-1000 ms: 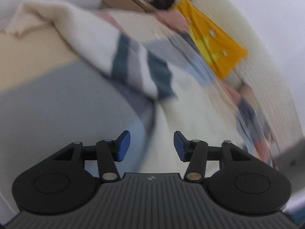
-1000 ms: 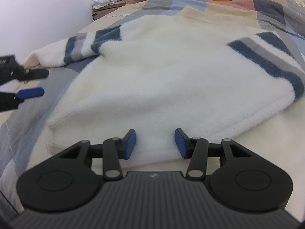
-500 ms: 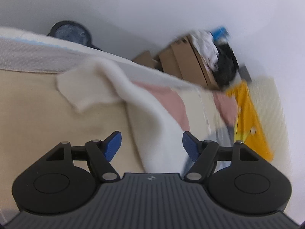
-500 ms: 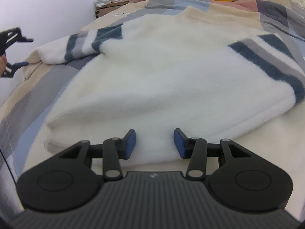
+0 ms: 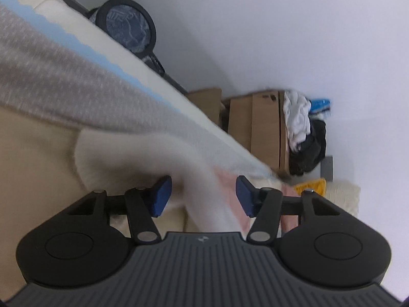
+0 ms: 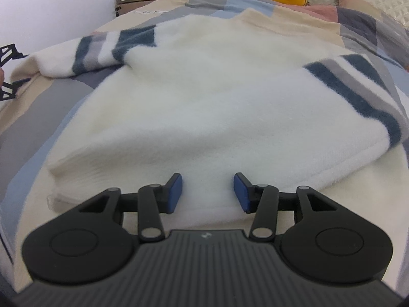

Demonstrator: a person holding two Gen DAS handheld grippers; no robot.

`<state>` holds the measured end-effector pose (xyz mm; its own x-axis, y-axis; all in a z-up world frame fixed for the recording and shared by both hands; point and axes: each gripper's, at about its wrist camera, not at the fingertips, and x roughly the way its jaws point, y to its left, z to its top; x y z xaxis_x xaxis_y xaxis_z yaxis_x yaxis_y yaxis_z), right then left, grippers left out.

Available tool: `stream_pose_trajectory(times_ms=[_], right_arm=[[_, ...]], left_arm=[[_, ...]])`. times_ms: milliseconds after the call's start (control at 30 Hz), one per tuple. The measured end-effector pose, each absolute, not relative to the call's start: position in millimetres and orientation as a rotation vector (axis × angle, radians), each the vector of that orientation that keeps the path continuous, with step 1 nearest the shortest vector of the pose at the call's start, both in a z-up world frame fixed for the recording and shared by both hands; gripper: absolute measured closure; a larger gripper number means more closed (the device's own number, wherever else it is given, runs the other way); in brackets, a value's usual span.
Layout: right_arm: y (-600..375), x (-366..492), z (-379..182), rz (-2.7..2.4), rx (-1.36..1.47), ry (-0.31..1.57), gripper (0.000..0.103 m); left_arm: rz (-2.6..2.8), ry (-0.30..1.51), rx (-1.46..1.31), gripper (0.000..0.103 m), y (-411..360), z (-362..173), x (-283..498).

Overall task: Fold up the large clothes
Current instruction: 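Grasp the other striped sleeve cuff with the left tool, then lift the sleeve cuff with the left tool and carry it across the body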

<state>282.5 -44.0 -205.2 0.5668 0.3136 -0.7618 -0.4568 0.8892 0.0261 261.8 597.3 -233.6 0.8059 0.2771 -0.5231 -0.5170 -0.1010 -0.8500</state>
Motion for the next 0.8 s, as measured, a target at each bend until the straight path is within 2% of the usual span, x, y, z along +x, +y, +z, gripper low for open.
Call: stream_pose_trajectory(times_ms=[133, 167, 233, 333, 467, 533, 800], right_arm=[[-45.8, 279.2, -204.9, 0.445, -0.182, 0.858, 0.056], [-46.1, 278.2, -205.0, 0.441, -0.181, 0.859, 0.056], [-44.1, 275.9, -205.9, 0.433, -0.192, 0.855, 0.056], [-41.3, 275.3, -207.5, 0.420, -0.203, 0.860, 0.055], [-40.4, 274.1, -208.9, 0.425, -0.223, 0.864, 0.054], [-40.5, 274.9, -210.0, 0.427, -0.223, 0.867, 0.054], [-49.3, 267.6, -198.5, 0.433, -0.151, 0.855, 0.055]], left_arm=[[0.717, 0.208, -1.531, 0.061, 617.4, -243.4, 268.2], [0.724, 0.222, -1.513, 0.070, 620.6, -244.3, 270.1], [0.750, 0.269, -1.439, 0.078, 628.0, -241.7, 279.0], [0.750, 0.309, -1.303, 0.079, 631.4, -231.0, 294.1], [0.777, 0.376, -0.994, 0.091, 621.5, -193.3, 321.7], [0.765, 0.377, -0.862, 0.093, 609.5, -171.4, 334.4], [0.663, 0.315, -0.506, 0.094, 525.5, -84.2, 354.2]])
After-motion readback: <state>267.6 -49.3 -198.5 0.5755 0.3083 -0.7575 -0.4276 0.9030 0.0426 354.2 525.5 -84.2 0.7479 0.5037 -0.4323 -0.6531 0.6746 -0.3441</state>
